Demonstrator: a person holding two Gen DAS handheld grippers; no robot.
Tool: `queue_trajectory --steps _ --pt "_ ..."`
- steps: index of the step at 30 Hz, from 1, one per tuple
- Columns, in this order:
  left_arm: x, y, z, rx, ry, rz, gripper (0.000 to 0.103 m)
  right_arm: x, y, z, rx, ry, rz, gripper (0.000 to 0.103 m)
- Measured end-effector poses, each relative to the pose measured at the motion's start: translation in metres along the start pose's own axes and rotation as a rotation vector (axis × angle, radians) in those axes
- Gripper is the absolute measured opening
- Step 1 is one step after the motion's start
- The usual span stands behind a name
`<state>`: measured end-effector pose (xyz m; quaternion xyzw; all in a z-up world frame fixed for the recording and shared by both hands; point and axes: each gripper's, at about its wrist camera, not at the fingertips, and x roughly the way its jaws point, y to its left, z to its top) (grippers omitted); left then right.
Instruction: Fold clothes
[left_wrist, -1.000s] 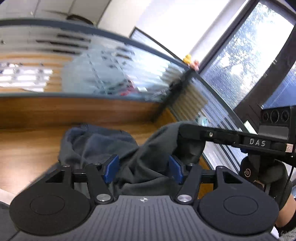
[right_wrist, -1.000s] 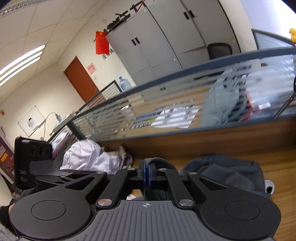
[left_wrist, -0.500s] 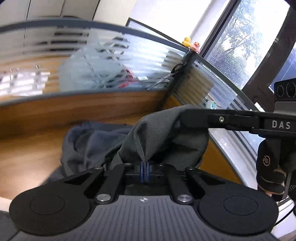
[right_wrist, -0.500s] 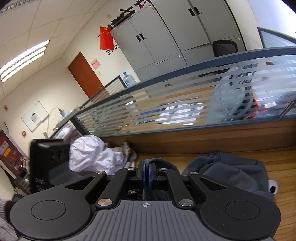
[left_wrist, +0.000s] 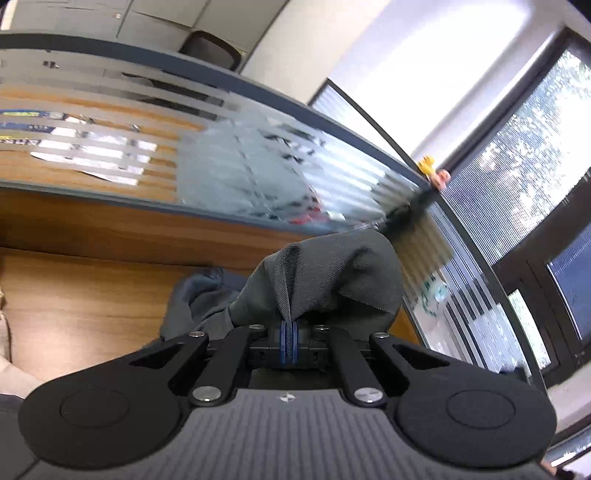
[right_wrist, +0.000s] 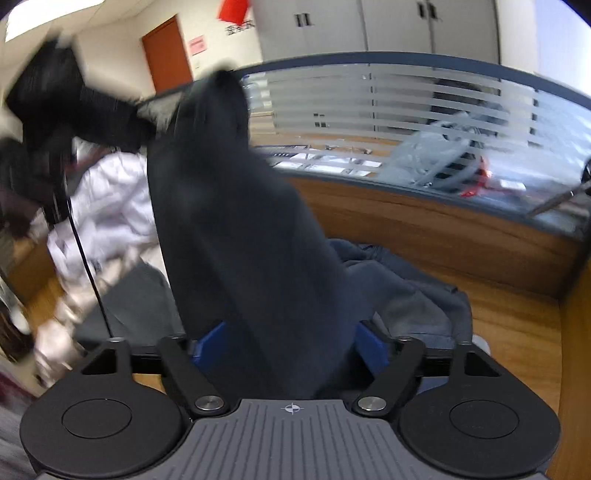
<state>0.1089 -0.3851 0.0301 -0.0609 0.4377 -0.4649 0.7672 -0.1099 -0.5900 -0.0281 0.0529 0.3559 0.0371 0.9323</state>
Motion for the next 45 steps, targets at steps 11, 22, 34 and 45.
queue_trajectory --steps 11,22,34,45 --pt "-0.012 0.020 0.006 -0.109 -0.034 0.018 0.003 0.077 0.042 -0.041 -0.124 0.119 -0.057 0.040" --pt "-0.022 0.053 0.000 -0.228 -0.026 0.047 0.002 0.048 -0.040 -0.079 -0.026 0.214 -0.295 0.005" --pt "0.014 0.011 -0.048 0.049 0.065 0.032 0.002 -0.011 -0.058 -0.041 0.216 0.151 -0.094 0.036" --pt "0.048 -0.033 -0.103 0.350 0.163 -0.014 0.002 -0.023 -0.031 0.038 0.169 -0.050 0.160 0.056"
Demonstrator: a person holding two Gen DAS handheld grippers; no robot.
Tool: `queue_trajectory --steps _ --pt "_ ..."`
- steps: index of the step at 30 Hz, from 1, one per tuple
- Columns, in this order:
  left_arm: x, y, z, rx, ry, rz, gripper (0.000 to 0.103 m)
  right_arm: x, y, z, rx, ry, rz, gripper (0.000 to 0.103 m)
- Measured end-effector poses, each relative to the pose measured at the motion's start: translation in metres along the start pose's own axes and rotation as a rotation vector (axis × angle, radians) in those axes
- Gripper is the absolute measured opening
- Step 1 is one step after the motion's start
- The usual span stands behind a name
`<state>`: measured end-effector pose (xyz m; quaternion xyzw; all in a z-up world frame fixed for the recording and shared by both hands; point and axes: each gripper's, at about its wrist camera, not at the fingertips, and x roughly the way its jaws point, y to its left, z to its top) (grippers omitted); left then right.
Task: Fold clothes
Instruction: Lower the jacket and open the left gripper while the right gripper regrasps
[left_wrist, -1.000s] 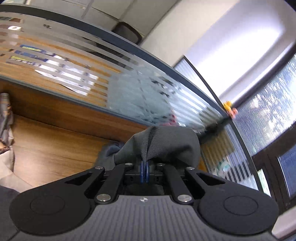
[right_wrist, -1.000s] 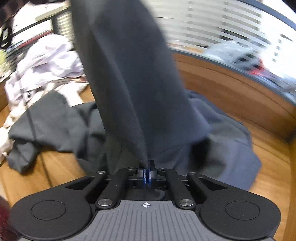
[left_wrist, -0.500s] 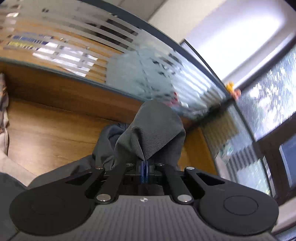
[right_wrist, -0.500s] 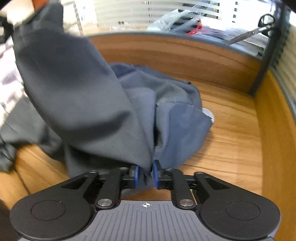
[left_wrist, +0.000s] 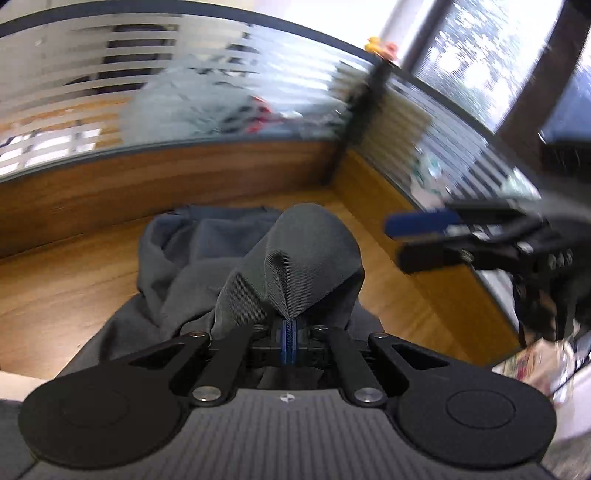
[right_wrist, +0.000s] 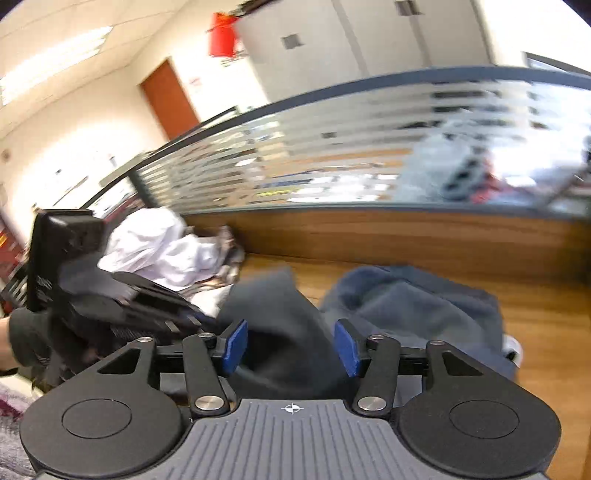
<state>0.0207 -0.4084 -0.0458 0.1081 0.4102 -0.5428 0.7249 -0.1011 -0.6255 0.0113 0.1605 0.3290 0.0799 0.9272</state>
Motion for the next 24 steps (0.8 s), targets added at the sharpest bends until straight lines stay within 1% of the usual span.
queue_trajectory --steps 3,7,8,9,11,13,15,17,18,19,20,21,23,24 --pt "0.007 -0.009 -0.010 0.044 0.010 -0.008 0.003 0.020 0.006 0.002 -0.038 0.056 0.020 0.055" --pt "0.014 -0.008 -0.020 0.049 0.026 -0.005 0.003 0.044 0.001 -0.011 -0.013 0.147 0.035 0.052" --pt "0.015 -0.007 -0.022 0.047 0.028 -0.003 0.003 0.047 -0.001 -0.016 -0.003 0.163 0.035 0.048" --pt "0.015 -0.004 -0.024 0.043 0.030 -0.001 0.003 0.049 -0.005 -0.021 0.014 0.172 0.032 0.041" --pt "0.016 -0.002 -0.027 0.043 0.037 -0.002 0.003 0.053 -0.012 -0.030 0.049 0.187 0.026 0.042" --pt "0.017 -0.001 -0.029 0.053 0.043 -0.003 0.003 0.054 -0.017 -0.038 0.082 0.183 0.009 0.042" --pt "0.019 -0.002 -0.030 0.068 0.045 -0.007 0.003 0.055 -0.019 -0.042 0.085 0.182 0.021 0.042" --pt "0.021 -0.003 -0.030 0.072 0.051 -0.007 0.003 0.059 -0.018 -0.046 0.069 0.210 0.027 0.035" --pt "0.023 -0.003 -0.031 0.075 0.054 -0.004 0.004 0.060 -0.017 -0.046 0.067 0.223 0.026 0.016" --pt "0.024 -0.003 -0.031 0.077 0.057 0.000 0.004 0.060 -0.018 -0.046 0.076 0.228 0.034 0.008" --pt "0.024 -0.003 -0.031 0.075 0.062 0.001 0.004 0.060 -0.018 -0.045 0.085 0.230 0.042 0.008" --pt "0.025 -0.002 -0.031 0.073 0.067 0.002 0.004 0.056 -0.018 -0.043 0.098 0.213 0.043 0.007" --pt "0.023 -0.001 -0.029 0.062 0.064 -0.008 0.005 0.044 -0.017 -0.035 0.119 0.164 0.045 0.007" --pt "0.022 0.000 -0.027 0.055 0.058 -0.015 0.008 0.036 -0.014 -0.029 0.131 0.128 0.056 0.006"
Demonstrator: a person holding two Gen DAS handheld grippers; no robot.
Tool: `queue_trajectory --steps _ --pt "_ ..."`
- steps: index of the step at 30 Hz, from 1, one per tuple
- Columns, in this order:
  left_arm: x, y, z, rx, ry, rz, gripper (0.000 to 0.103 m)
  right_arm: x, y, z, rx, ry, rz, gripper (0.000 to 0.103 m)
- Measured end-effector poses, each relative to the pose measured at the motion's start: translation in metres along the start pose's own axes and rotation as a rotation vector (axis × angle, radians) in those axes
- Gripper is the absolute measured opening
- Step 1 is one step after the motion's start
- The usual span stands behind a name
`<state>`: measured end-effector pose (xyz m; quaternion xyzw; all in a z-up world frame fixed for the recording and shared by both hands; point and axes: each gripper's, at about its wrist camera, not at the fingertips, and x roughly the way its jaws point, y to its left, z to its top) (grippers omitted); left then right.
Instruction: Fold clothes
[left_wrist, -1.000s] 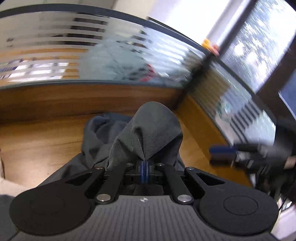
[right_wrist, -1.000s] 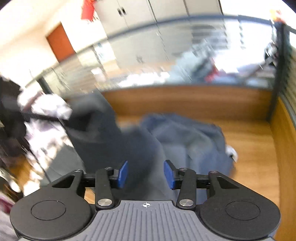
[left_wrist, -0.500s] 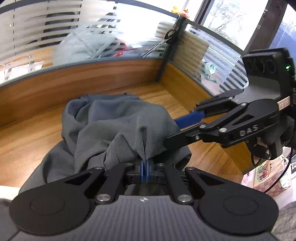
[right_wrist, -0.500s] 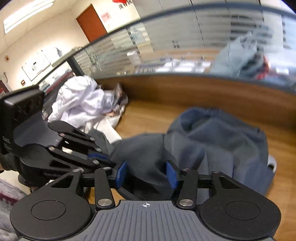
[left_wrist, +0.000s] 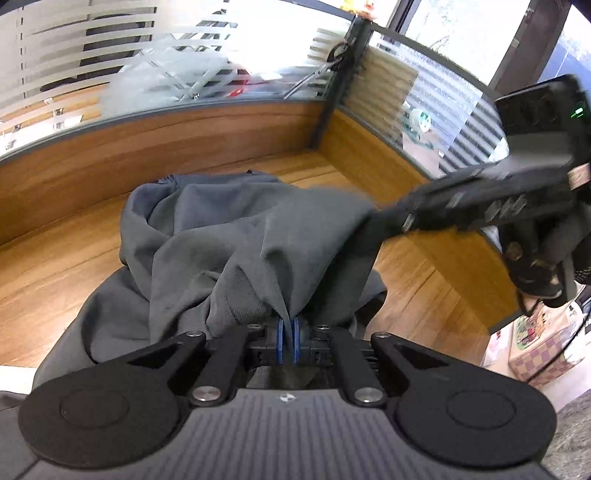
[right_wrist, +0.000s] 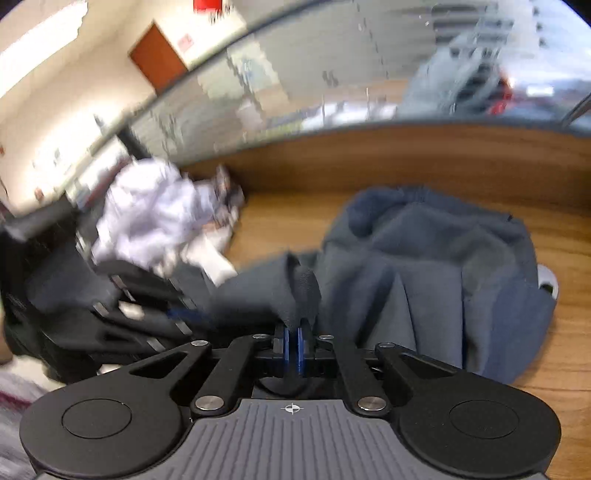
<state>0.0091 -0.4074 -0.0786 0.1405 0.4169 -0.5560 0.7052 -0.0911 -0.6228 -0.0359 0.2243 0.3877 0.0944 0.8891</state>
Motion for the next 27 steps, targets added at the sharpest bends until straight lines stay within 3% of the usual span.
queue_trajectory --steps 5,9,14,16,21,24,27 --pt "-0.019 0.005 0.010 -0.052 -0.051 -0.040 0.017 -0.034 0.029 0.025 -0.048 -0.135 0.012 0.006" --pt "-0.048 0.019 0.019 -0.137 -0.093 -0.075 0.023 -0.043 0.057 0.037 -0.215 -0.191 -0.092 0.006" --pt "-0.089 0.048 0.028 -0.268 -0.158 -0.103 0.023 -0.026 0.090 0.029 -0.451 -0.150 -0.174 0.006" --pt "-0.098 0.058 0.032 -0.302 -0.177 -0.117 0.029 -0.012 0.102 0.021 -0.532 -0.111 -0.167 0.006" --pt "-0.091 0.073 0.032 -0.372 -0.123 -0.145 0.031 0.027 0.134 -0.004 -0.743 -0.029 -0.140 0.006" --pt "-0.078 0.075 0.025 -0.381 -0.051 -0.167 0.033 0.042 0.153 -0.019 -0.880 0.002 -0.132 0.006" --pt "-0.062 0.076 0.015 -0.383 0.028 -0.138 0.038 0.051 0.163 -0.029 -0.960 0.020 -0.121 0.006"
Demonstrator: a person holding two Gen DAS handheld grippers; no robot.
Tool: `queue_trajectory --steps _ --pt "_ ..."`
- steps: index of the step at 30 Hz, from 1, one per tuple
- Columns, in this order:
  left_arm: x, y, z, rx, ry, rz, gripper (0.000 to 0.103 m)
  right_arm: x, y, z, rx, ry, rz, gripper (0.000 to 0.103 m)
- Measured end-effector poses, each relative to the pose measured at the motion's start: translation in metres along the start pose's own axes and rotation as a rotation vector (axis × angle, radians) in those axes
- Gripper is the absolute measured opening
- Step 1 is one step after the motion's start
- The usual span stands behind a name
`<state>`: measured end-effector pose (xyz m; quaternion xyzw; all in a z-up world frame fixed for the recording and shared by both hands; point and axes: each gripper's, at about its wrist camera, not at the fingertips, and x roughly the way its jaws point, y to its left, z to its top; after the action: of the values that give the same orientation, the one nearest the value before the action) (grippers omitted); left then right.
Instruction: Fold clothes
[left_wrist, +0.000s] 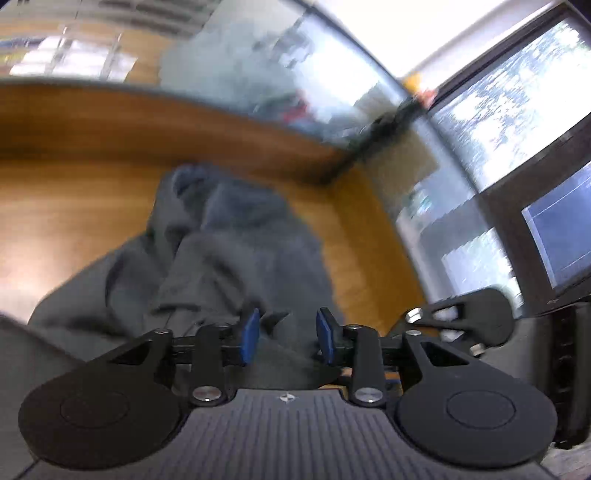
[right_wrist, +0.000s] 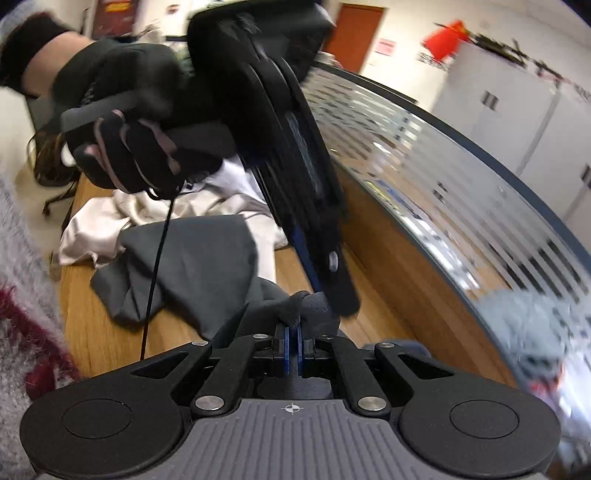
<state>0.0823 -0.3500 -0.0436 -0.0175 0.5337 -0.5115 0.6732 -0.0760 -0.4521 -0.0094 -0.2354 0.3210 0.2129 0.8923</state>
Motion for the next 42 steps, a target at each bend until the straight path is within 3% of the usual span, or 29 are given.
queue_trajectory --steps 3,6,11,13,17,22,26,27,29,30,36,40,42 --pt "0.008 0.010 -0.006 -0.046 0.029 -0.014 0.038 0.004 0.006 0.002 -0.037 0.008 0.016 0.006" --pt "0.010 0.015 -0.011 -0.073 0.028 -0.048 0.007 0.001 0.012 0.000 -0.055 0.016 0.021 0.007" --pt "-0.004 0.014 -0.016 -0.068 -0.028 -0.004 0.005 -0.002 -0.001 -0.008 0.034 0.064 0.090 0.019" --pt "-0.016 0.016 -0.017 -0.074 -0.060 0.007 0.005 -0.003 -0.015 -0.018 0.122 0.092 0.112 0.031" --pt "-0.039 0.015 -0.025 -0.072 -0.117 0.018 0.005 0.004 -0.048 -0.040 0.363 0.128 0.126 0.042" --pt "-0.049 0.009 -0.040 -0.041 -0.117 0.039 0.005 0.029 -0.098 -0.076 0.858 0.109 0.182 0.046" --pt "-0.055 0.010 -0.055 -0.054 -0.134 0.002 0.005 0.058 -0.111 -0.093 1.081 0.123 0.227 0.047" --pt "-0.059 0.009 -0.060 -0.049 -0.151 -0.012 0.005 0.066 -0.111 -0.094 1.080 0.150 0.220 0.043" --pt "-0.066 0.006 -0.066 -0.040 -0.178 -0.032 0.005 0.080 -0.107 -0.094 1.055 0.195 0.205 0.013" --pt "-0.071 0.006 -0.068 -0.041 -0.192 -0.047 0.005 0.084 -0.105 -0.094 1.046 0.205 0.200 0.006" --pt "-0.111 0.015 -0.076 -0.129 -0.331 -0.218 0.002 0.092 -0.104 -0.094 0.993 0.202 0.103 0.005" --pt "-0.135 0.013 -0.074 -0.118 -0.407 -0.253 0.002 0.086 -0.118 -0.088 0.897 0.189 -0.079 0.005" --pt "-0.139 0.011 -0.073 -0.086 -0.403 -0.216 0.002 0.078 -0.133 -0.091 0.926 0.162 -0.156 0.005"
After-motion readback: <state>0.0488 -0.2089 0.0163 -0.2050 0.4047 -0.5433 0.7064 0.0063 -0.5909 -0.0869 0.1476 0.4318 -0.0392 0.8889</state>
